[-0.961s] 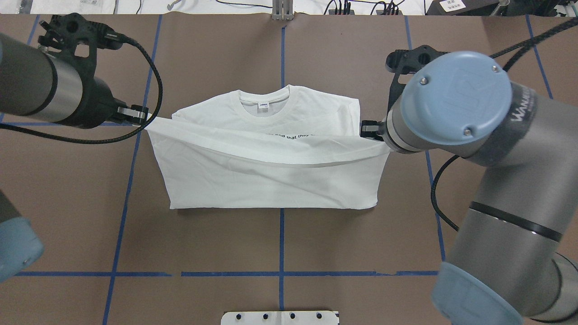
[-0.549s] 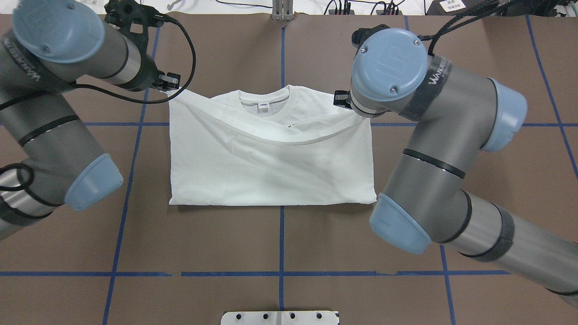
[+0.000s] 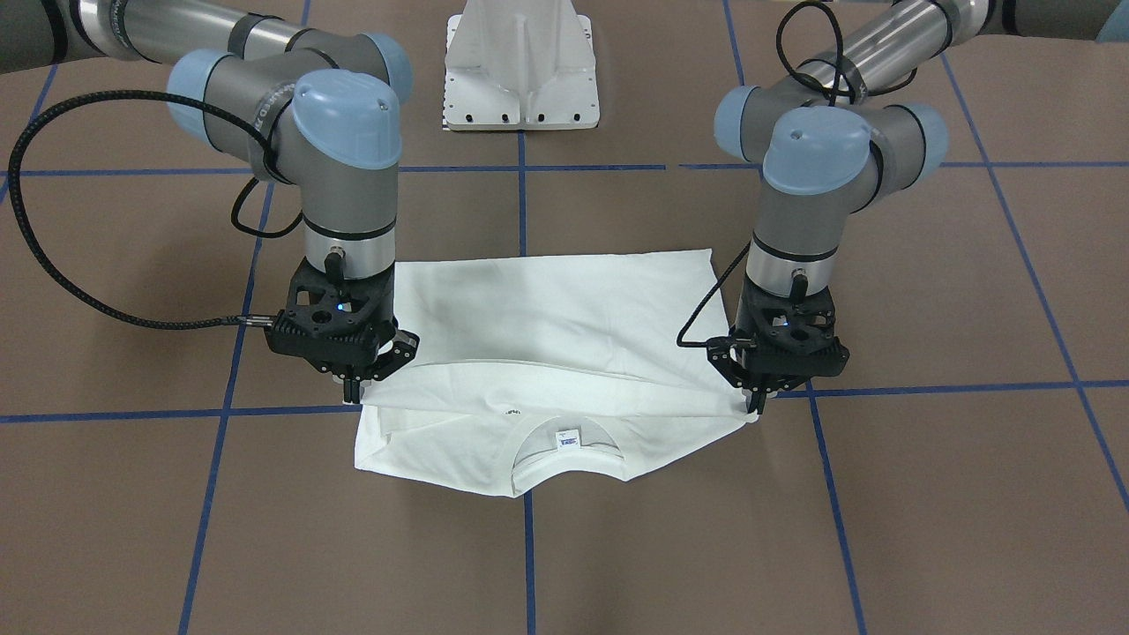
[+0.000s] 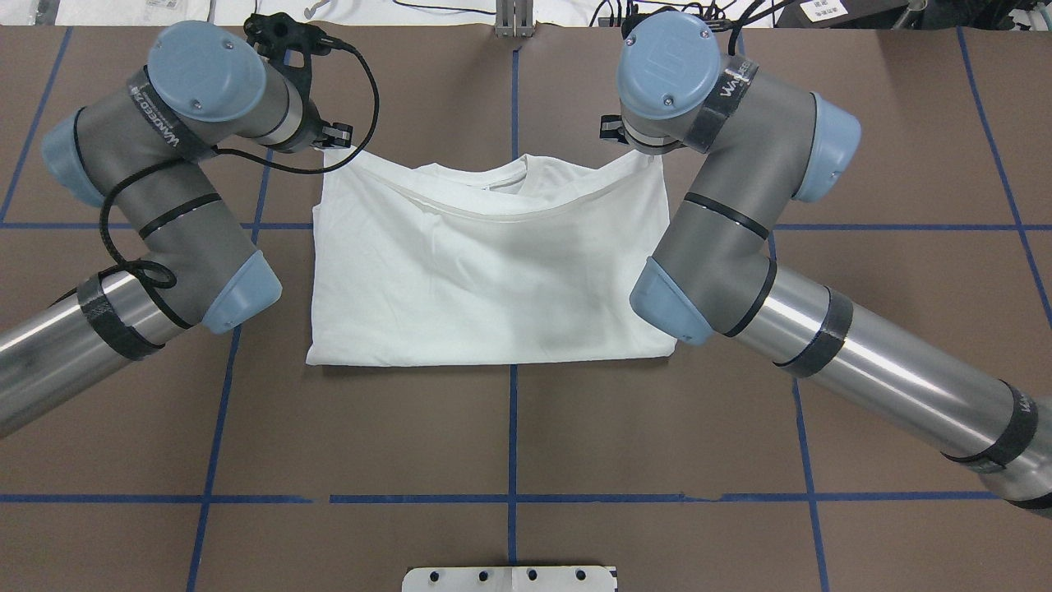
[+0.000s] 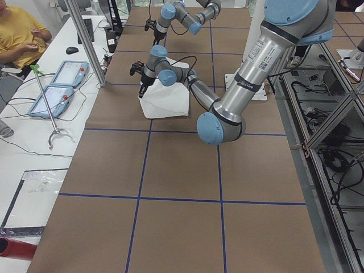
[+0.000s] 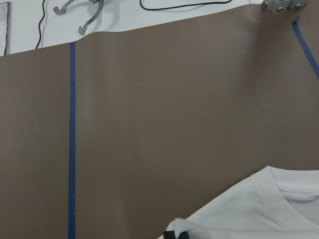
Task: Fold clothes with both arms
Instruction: 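Lay the hem down near the collar, open both grippers and raise them, then move the left gripper to the shirt side edge nearest it and grasp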
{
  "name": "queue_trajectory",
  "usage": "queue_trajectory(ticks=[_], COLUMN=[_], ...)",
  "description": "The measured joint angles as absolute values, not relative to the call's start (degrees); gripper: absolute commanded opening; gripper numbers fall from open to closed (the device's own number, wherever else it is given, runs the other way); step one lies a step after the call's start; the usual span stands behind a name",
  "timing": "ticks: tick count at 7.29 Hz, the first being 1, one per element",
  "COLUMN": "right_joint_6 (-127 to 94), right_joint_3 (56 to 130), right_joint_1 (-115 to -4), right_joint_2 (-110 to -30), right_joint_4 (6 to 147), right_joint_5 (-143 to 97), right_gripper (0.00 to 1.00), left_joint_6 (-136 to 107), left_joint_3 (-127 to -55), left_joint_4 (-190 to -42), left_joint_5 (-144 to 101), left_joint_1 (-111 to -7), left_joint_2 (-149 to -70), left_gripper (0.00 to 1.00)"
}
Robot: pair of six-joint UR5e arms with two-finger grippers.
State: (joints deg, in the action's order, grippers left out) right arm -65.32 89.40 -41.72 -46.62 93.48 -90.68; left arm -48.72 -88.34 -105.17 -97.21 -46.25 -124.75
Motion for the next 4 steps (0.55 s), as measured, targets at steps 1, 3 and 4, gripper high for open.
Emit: queue_trajectory(ticks=[1, 3, 4], right_joint_6=[-65.02, -64.68, -64.57], right_joint_3=[87.2, 84.52, 83.23], right_joint_1=[-41.93, -42.09, -42.05], right_joint_2=[-46.34, -46.25, -46.3], right_joint_4=[92.2, 91.45, 90.56], right_joint_5=[-90.65, -90.05, -89.47], right_gripper=[0.0, 0.99, 1.0], left_joint_6=[-48.71, -48.69, -48.65], left_joint_3=[-86.02, -83.09, -82.74], left_joint_4=[-107.13, -110.17, -110.82], left_joint_5=[-97.03, -96.95, -96.95], left_joint_1=[-46.11, -46.0, -45.95], left_joint_2=[-124.81, -124.53, -124.28], left_gripper=[0.0, 0.99, 1.0])
